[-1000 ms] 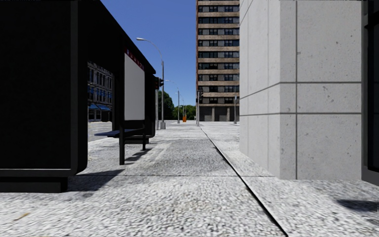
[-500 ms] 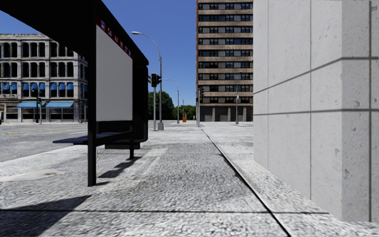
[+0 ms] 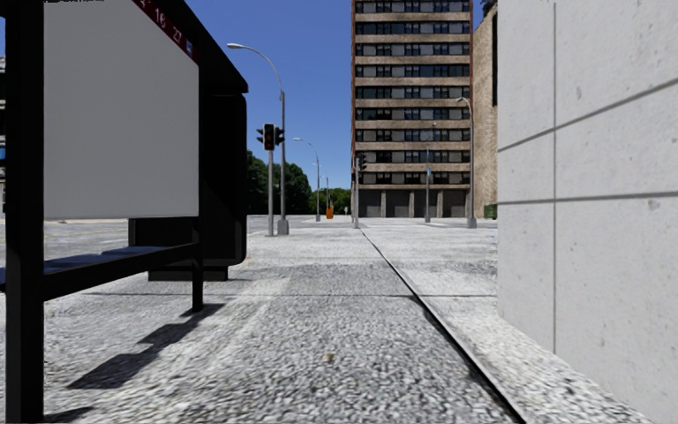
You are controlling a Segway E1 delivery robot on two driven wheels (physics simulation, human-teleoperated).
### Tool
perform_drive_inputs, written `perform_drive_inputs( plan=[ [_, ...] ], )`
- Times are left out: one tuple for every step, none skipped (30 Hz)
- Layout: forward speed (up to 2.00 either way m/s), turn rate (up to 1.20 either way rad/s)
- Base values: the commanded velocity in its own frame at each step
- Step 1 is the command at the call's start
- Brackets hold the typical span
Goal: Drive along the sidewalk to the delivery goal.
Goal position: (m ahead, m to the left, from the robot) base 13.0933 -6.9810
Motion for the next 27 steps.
perform_drive_inputs(
  plan=[
    [2.00, 0.00],
    [2.00, 0.00],
    [2.00, 0.00],
    [2.00, 0.00],
    [2.00, 0.00],
    [2.00, 0.00],
    [2.00, 0.00],
    [2.00, 0.00],
    [2.00, 0.00],
    [2.00, 0.00],
    [2.00, 0.00],
    [2.00, 0.00],
    [2.00, 0.00],
    [2.00, 0.00],
    [2.00, 0.00],
    [2.00, 0.00],
    [2.00, 0.00],
    [2.00, 0.00],
    [2.00, 0.00],
    [2.00, 0.00],
    [2.00, 0.00],
    [2.00, 0.00],
    [2.00, 0.00],
    [2.00, 0.00],
    [2.00, 0.00],
    [2.00, 0.00],
    [2.00, 0.00]
  ],
)
